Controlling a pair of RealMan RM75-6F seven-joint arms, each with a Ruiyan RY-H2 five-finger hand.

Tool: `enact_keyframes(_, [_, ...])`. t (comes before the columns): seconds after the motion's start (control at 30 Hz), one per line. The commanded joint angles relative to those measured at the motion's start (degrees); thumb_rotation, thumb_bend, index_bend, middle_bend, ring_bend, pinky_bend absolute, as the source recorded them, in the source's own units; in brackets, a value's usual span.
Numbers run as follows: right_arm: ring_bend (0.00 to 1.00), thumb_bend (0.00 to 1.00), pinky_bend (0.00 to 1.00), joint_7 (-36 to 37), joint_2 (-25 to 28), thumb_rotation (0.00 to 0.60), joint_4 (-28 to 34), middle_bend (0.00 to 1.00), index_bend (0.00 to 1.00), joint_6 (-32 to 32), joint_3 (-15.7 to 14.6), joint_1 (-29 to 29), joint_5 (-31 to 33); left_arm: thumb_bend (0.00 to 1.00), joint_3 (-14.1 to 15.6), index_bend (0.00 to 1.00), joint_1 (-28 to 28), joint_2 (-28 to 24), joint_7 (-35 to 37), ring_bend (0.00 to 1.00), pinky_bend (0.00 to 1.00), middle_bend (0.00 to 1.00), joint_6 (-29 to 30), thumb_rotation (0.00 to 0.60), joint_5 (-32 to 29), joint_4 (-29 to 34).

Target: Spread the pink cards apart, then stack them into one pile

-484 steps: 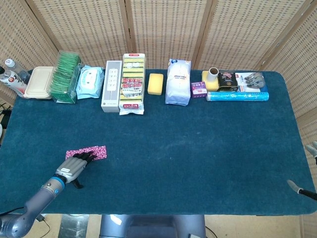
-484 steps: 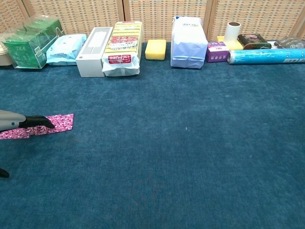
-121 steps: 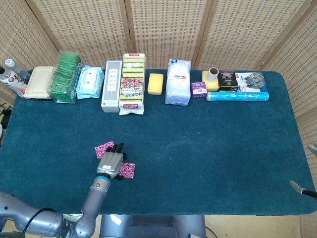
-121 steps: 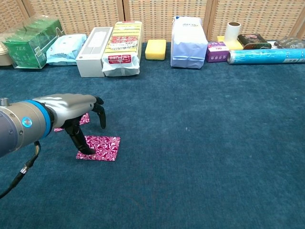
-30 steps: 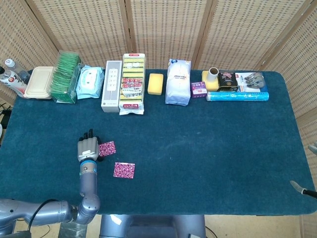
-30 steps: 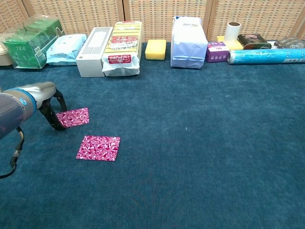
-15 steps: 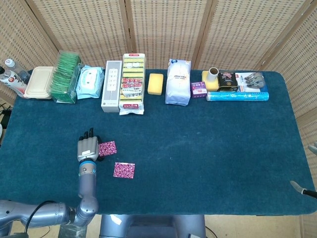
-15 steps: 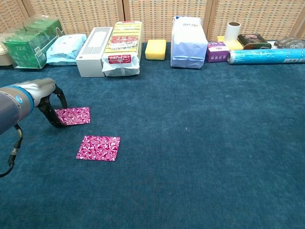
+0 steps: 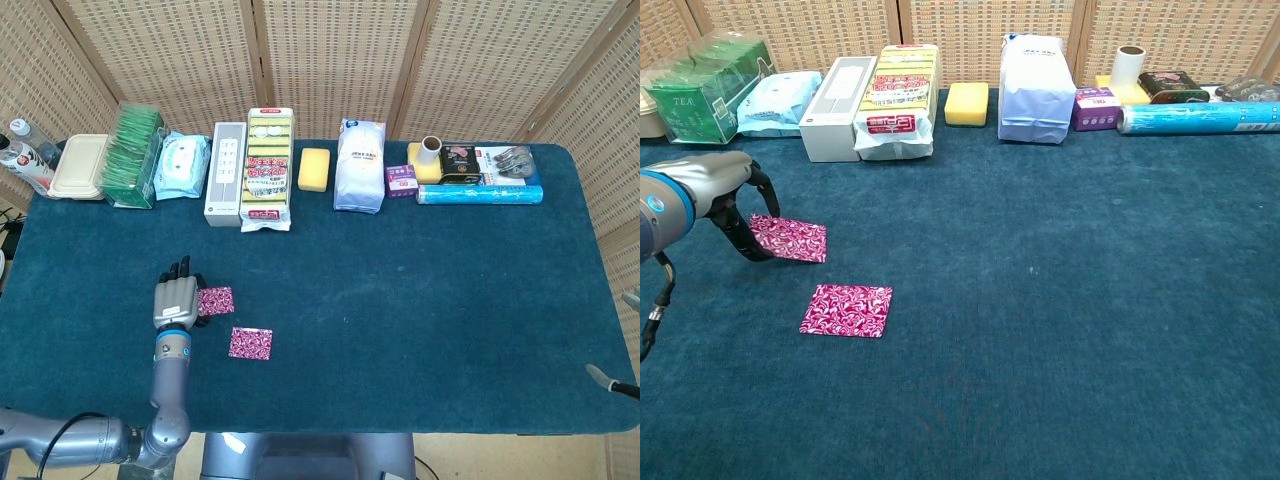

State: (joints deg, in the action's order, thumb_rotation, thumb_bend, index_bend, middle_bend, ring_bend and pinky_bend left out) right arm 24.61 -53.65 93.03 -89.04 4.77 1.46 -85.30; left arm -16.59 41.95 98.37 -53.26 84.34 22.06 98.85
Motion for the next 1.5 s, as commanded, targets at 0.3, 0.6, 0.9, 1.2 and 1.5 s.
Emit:
enact_keyframes(0.3, [0.01,0.0,0.0,0.07,0.02,0.6,0.01,0.09,0.12,0.05,0.11,-0.04,0.15,0.23,0.47,0.36,-0.43,-0.74,-0.14,0.0,0.12,0.0,0.77,0.6,1.33,2.11])
enact_keyframes(0.6, [0.01,0.0,0.0,-0.08,-0.04,0.6,0.05,0.09,0.12,0.04,0.06,-0.01,0.08,0.24,1.01,0.36,-1.05,-1.4,0.34,0.0,0.12,0.0,0.99,0.6,2.58,3.53])
enact_keyframes(0.9, [0.01,0.0,0.0,-0.45,-0.1,0.6,0.12,0.09,0.12,0.15,0.03,-0.05,0.1,0.24,1.22,0.36,-2.5,-4.76,4.21,0.0,0.12,0.0,-1.86,0.6,5.53,8.73])
enact_keyframes(1.2, [0.01,0.0,0.0,-0.78,-0.13,0.6,0.26,0.09,0.12,0.21,0.0,-0.09,0.05,0.24,5.02,0.36,-4.88,-11.42,12.71,0.0,0.12,0.0,-10.75,0.6,14.64,13.53])
enact_keyframes(1.5, [0.01,0.0,0.0,-0.81,-0.08,0.6,0.35,0.09,0.12,0.22,-0.05,-0.1,-0.06,0.24,13.52,0.36,-8.22,-13.09,20.91,0.0,0.12,0.0,-16.18,0.6,27.37,10.32])
